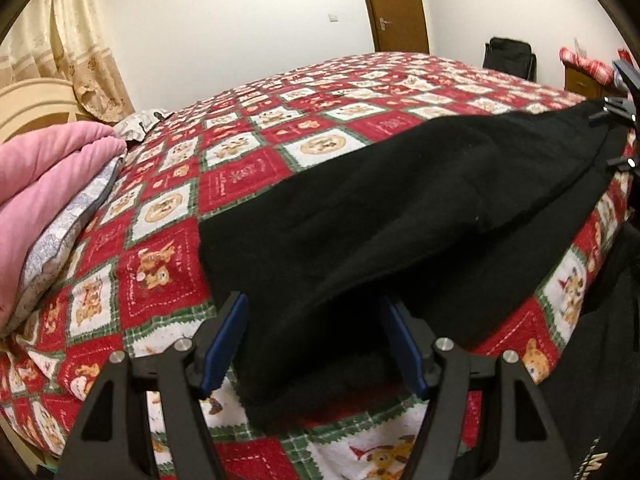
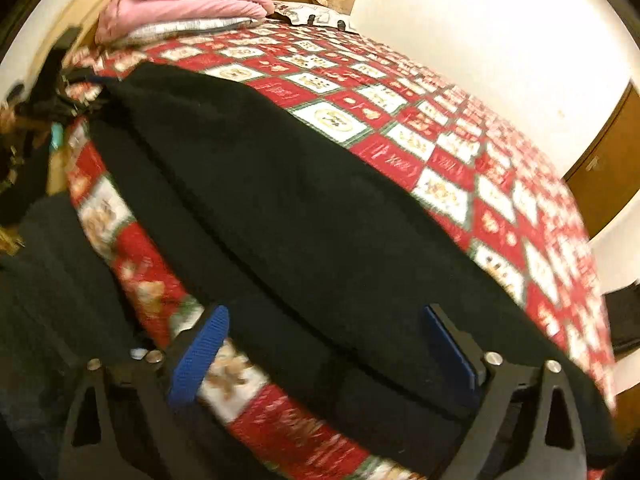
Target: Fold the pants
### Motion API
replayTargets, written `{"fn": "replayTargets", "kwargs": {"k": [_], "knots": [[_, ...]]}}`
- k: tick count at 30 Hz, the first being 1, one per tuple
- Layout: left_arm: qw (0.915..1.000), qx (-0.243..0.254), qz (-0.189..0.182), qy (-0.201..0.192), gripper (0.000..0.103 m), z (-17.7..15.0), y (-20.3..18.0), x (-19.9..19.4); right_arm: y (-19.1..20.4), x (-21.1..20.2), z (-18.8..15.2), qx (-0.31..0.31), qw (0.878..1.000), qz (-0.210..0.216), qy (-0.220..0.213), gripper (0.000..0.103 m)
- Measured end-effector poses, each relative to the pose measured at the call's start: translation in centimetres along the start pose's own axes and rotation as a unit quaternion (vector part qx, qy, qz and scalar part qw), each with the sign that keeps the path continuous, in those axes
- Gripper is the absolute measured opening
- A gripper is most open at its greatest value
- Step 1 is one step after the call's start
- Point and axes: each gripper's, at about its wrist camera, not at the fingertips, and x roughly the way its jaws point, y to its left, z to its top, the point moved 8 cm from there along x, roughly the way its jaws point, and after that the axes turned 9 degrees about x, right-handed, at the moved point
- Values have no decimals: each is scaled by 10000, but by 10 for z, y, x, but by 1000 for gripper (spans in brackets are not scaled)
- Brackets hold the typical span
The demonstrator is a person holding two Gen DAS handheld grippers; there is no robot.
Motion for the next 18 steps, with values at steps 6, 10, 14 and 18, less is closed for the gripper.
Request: {"fn": "replayTargets", "kwargs": {"k": [6,10,14,18], "knots": [[9999,81,58,26,71,2,0,2,3,22,-4,-375,9990,-159,171,57],[10000,30,-7,2,62,3,1,1,9,24,-4,-472,9987,-86,152,57],[10000,-18,1,-1,40,5,2,3,17,29,-3,-744,9969,-226,141,57],[10000,67,31,-28,15,10,0,3,16,37,4,-553,9982,-139,172,21]]}}
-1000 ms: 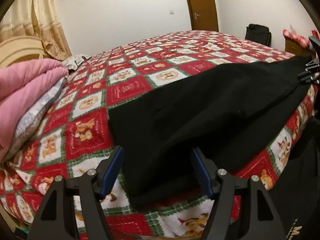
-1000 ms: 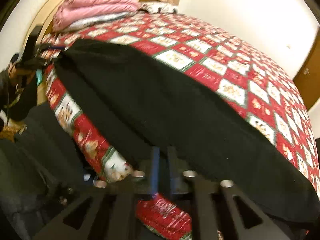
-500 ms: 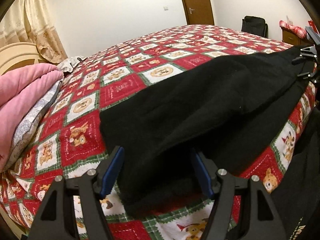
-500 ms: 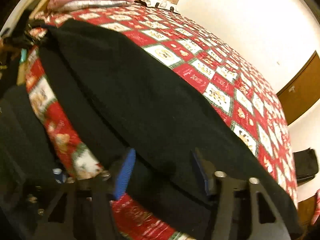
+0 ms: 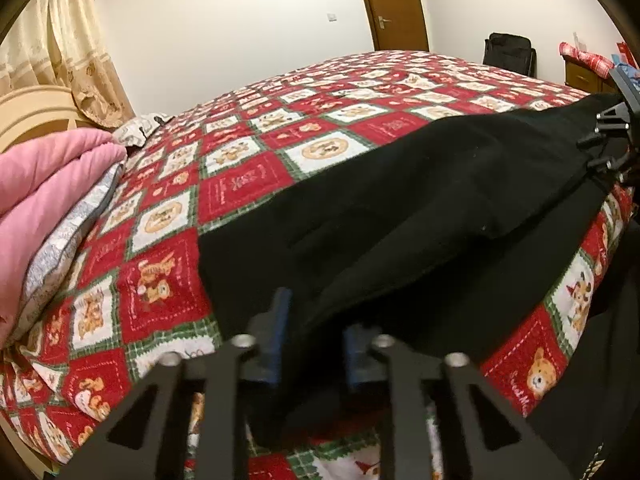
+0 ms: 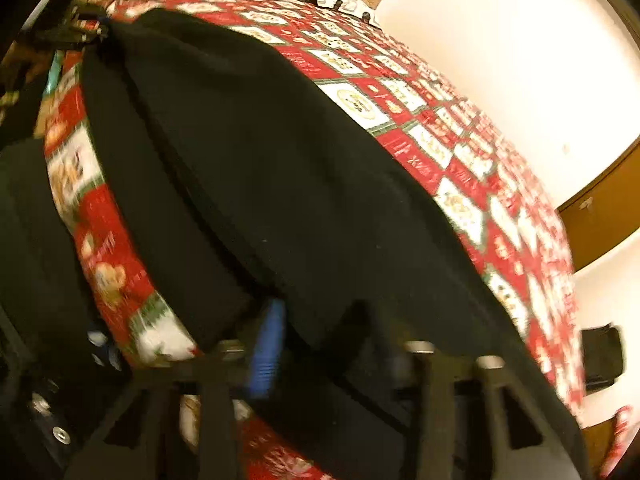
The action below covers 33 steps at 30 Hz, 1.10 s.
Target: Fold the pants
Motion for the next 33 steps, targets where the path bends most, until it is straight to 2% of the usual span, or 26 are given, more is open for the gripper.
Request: {"fn": "replayTargets", "kwargs": {"k": [3,4,10,14,22,27,31,32,33], "knots": [[9999,99,36,-103,11,5,3,-6,2,-4,5,-49,10000,9,-49,6],[9998,98,47,-148,10,6,5,-9,4,-6,5,-89,9999,-6,-77,4],[9993,88,10,-362,10,9,14,-23,8,-42,16,-101,9993,-9,-359,2],[9991,72,-35,-421,10,3,15,-31,17,-55,8,-154,9993,157,-291,2],[9994,312,-40,-124,11,-23,5,-7,34,-13,-27,-312,9985,340,311,2],[9995,206,-107,-195,20,-28,8,-14,35,-6,-30,-316,9973,455,473,3],[9995,219,-90,-197,24,-34,7,-23,35,-6,-27,-402,9973,460,409,4],[9996,203,-73,-179,29,-37,9,-26,33,-7,-27,-371,9973,480,408,4],[9997,192,-33,-150,39,-41,11,-28,31,-8,-26,-279,9973,535,422,4]]}}
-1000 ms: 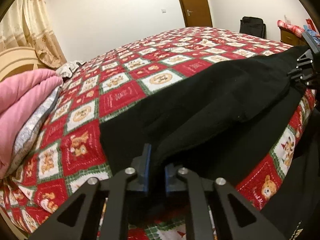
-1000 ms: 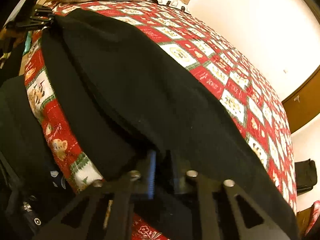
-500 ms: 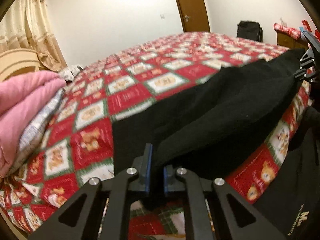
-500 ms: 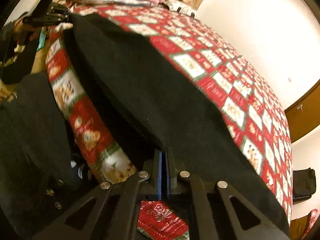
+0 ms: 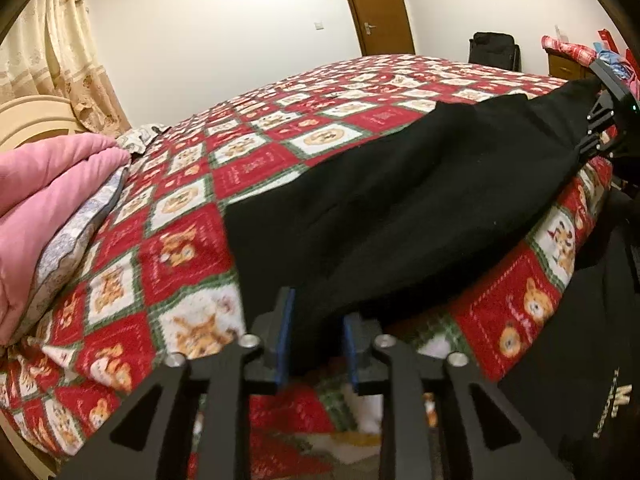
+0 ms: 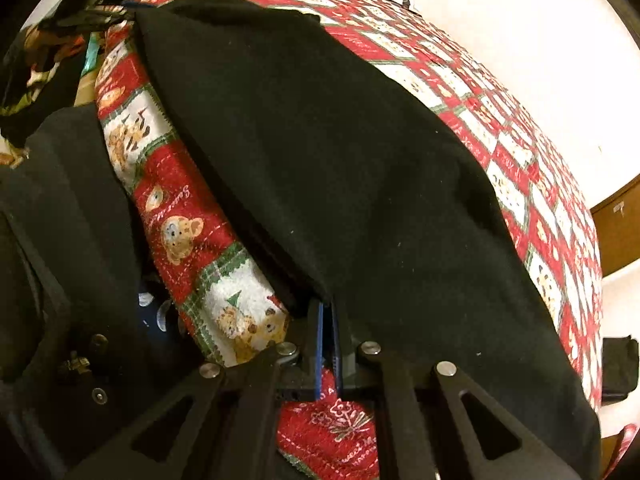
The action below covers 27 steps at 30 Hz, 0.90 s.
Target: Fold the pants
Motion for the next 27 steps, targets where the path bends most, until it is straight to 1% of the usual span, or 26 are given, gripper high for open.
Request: {"fn": "replayTargets", "kwargs": {"k": [1,2,3,5,7,10,11,13,15,17,18,19,20,22,23,24,25,26,27], "knots": [[10000,-3,53,44,47,-4,2,-1,-1,-1,-1,48,10000,39,13,4],[9998,-23,181,123,61,-9,8,-1,-2,-1,-1,66,10000,61,15,4],[9993,-101,306,163,63,-15,16,-2,-2,-2,-1,84,9999,79,17,5],[9990,-299,274,162,63,-20,25,-5,-2,-2,-3,52,9999,94,92,5],[9978,-504,408,135,63,-23,36,-10,-2,-8,-5,7,9999,85,104,5],[9960,-753,461,-97,63,-11,42,-21,-5,-21,-3,186,9994,303,47,6],[9955,-796,459,-216,62,-1,42,-25,-6,-25,-3,292,9987,421,0,6],[9962,-723,356,-336,62,13,37,-28,-13,-36,9,640,9942,854,-152,6],[9981,-440,295,-320,62,22,28,-36,-19,-44,20,798,9906,1078,-279,6],[9981,-281,225,-502,63,27,22,-51,-22,-52,31,921,9877,1180,-444,6],[9977,-328,213,-553,64,29,24,-56,-26,-55,38,1095,9836,1335,-523,6],[9967,-483,236,-604,66,31,29,-59,-25,-55,42,1209,9804,1457,-551,6],[9960,-599,210,-628,68,32,32,-60,-28,-55,51,1417,9737,1685,-592,6],[9935,-854,192,-724,68,39,38,-59,-32,-48,66,1703,9639,1966,-578,9],[9926,-944,182,-743,68,43,39,-56,-33,-44,75,1810,9601,2060,-545,14],[9920,-1012,162,-732,68,48,39,-51,-34,-40,82,1890,9574,2122,-516,35],[9915,-1058,163,-741,69,52,37,-50,-35,-35,93,2026,9519,2249,-469,62],[9903,-1155,142,-754,75,57,35,-45,-37,-30,103,2204,9451,2373,-435,70],[9895,-1256,53,-713,80,63,29,-36,-38,-26,114,2361,9383,2486,-447,71]]}}
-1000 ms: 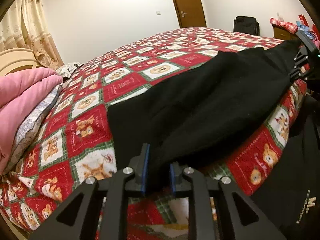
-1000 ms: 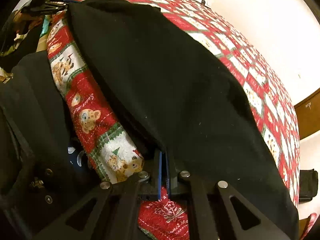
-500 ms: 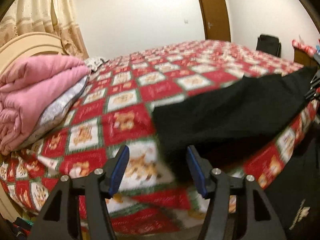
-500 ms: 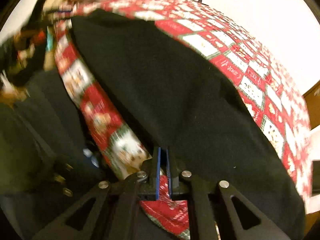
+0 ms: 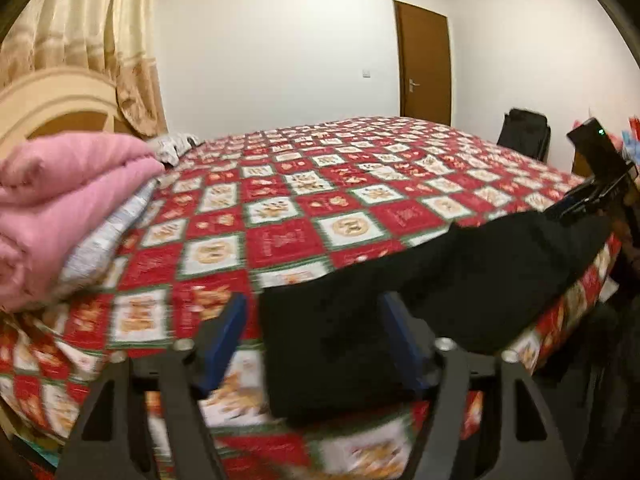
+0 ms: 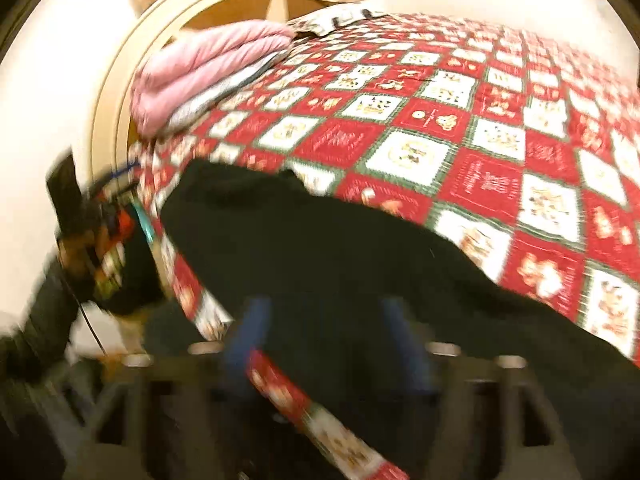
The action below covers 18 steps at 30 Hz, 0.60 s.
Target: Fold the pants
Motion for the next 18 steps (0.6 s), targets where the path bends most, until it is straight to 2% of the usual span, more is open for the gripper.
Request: {"fn": "replayTargets", "kwargs": {"k": [2,6,9,10,15,18], "knots": [[9999,-55,-105,109,80,3,-16,16,2,9,18,206,9997,85,-30,71],[9984,344,-399,189,80,5,-69,42,17,35,52,610,9977,297,65,70],[9957,607,-656,240,80,1,-99,51,26,57,68,671,9972,282,183,51],[9950,637,-728,258,80,-2,-106,52,28,66,73,726,9967,292,225,50],[9933,530,-850,568,80,-24,-110,64,34,100,86,1184,9895,660,509,50],[9933,364,-893,638,80,-33,-107,68,39,113,86,1307,9867,731,639,50]]}}
